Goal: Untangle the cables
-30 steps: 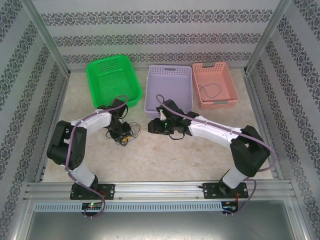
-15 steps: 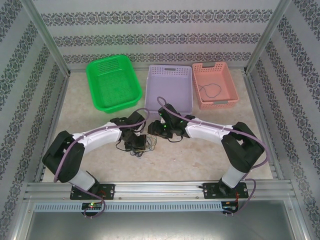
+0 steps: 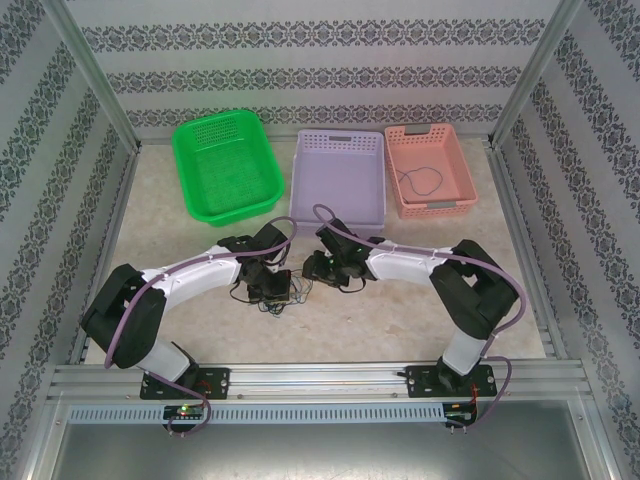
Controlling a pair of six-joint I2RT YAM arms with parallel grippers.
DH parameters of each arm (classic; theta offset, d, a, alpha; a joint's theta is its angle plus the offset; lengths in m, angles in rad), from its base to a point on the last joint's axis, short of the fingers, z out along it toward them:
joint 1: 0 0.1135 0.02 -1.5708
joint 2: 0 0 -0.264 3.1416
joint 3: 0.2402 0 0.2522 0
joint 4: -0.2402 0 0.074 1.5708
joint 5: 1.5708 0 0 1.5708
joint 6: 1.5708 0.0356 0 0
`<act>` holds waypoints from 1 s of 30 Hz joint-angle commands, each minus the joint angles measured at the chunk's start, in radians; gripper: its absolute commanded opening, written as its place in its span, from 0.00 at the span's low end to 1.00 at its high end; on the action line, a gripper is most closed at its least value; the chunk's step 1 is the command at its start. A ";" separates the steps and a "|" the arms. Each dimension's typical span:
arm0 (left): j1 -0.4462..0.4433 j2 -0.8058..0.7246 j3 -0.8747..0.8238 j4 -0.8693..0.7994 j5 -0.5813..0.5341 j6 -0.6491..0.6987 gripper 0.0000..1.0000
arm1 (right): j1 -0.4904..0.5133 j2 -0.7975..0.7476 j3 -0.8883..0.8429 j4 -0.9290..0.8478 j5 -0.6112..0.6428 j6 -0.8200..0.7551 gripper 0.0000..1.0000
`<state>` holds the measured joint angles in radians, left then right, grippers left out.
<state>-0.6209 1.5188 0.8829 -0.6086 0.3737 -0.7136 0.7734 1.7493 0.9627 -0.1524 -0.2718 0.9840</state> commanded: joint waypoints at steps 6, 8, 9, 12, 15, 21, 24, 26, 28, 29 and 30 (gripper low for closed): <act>-0.002 0.003 0.010 0.000 -0.002 0.022 0.00 | 0.024 0.033 0.038 0.023 0.011 0.018 0.19; -0.002 0.003 0.012 -0.002 -0.004 0.022 0.00 | 0.024 0.022 0.033 0.022 0.030 0.016 0.08; -0.002 0.001 0.011 -0.006 -0.008 0.023 0.00 | 0.022 0.013 0.031 0.021 0.038 0.013 0.03; -0.003 -0.004 0.010 -0.015 -0.019 0.021 0.00 | 0.019 -0.023 0.034 0.003 0.058 -0.001 0.00; -0.002 -0.008 0.008 -0.022 -0.029 0.017 0.00 | 0.017 -0.068 0.034 -0.034 0.077 -0.022 0.00; -0.003 0.001 0.016 -0.020 -0.035 0.010 0.00 | 0.010 -0.127 0.011 -0.104 0.075 -0.086 0.00; -0.002 0.007 0.025 -0.023 -0.034 0.014 0.00 | 0.030 -0.114 0.033 -0.152 0.054 -0.187 0.18; -0.002 0.010 0.031 -0.025 -0.034 0.017 0.00 | 0.047 -0.085 0.071 -0.214 0.053 -0.238 0.31; -0.002 0.014 0.031 -0.025 -0.033 0.020 0.00 | 0.053 -0.076 0.072 -0.212 0.044 -0.251 0.20; -0.002 0.017 0.033 -0.026 -0.033 0.021 0.00 | 0.051 -0.073 0.068 -0.207 0.046 -0.248 0.20; -0.003 0.018 0.034 -0.026 -0.031 0.022 0.00 | 0.050 -0.068 0.068 -0.208 0.049 -0.249 0.25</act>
<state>-0.6209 1.5269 0.8917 -0.6128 0.3584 -0.7101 0.8162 1.6623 1.0092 -0.3088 -0.2260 0.7929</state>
